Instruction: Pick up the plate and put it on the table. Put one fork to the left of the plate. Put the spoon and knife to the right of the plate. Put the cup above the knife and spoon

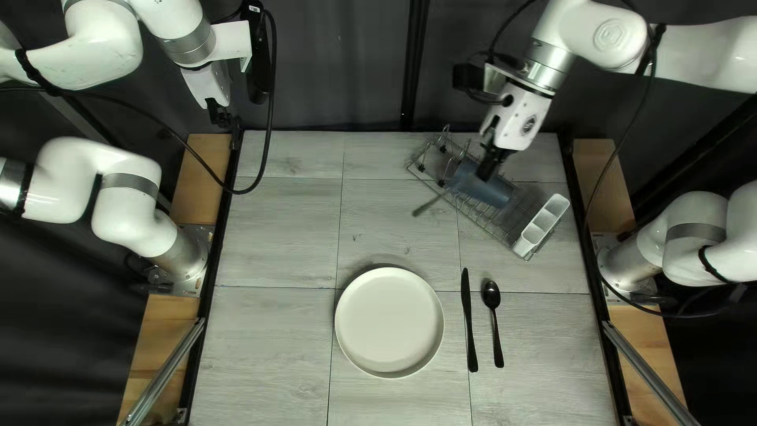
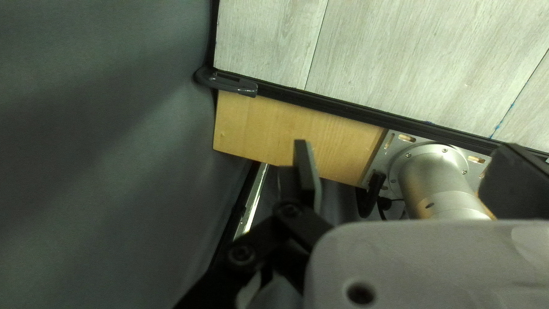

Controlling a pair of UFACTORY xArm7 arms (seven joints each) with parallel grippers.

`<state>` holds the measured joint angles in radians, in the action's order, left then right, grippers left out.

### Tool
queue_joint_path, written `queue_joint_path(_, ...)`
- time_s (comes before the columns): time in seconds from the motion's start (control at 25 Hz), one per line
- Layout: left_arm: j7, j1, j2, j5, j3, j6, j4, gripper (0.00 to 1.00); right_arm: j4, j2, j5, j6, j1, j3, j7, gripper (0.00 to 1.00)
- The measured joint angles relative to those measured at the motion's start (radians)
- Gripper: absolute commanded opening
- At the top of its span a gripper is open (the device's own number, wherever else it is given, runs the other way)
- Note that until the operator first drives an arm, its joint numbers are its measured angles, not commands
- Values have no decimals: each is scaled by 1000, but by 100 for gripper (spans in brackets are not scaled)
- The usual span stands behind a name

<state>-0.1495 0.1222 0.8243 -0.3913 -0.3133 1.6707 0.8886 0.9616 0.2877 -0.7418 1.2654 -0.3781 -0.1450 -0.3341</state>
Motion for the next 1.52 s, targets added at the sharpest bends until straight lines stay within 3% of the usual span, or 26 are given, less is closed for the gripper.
queue_joint_path(0.24, 40, 5, 1, 13, 15, -1, -7, 100, 0, -1, -3, -5, 1, 1, -2, 0)
queue_joint_path(0.48, 397, 9, 4, 77, 267, -71, -70, 100, 0, -1, -3, -5, 1, 2, -2, 0)
queue_joint_path(0.64, 588, 1, -138, 123, 368, -162, -27, 100, 0, -1, -3, -5, 1, 1, -2, 0)
queue_joint_path(1.0, 701, 4, -238, 175, 406, -203, 47, 100, 0, -1, -3, -5, 1, 1, -2, 0)
queue_joint_path(1.12, 785, 6, -264, 181, 431, -298, 38, 100, 0, -1, -3, -5, 1, 1, -2, 0)
queue_joint_path(1.28, 854, 0, -299, 148, 473, -507, -10, 100, 0, -1, -3, -5, 1, 1, -2, 0)
queue_joint_path(1.52, 929, 11, -425, 14, 529, -827, -75, 100, 0, -1, -3, -5, 1, 1, -2, 0)
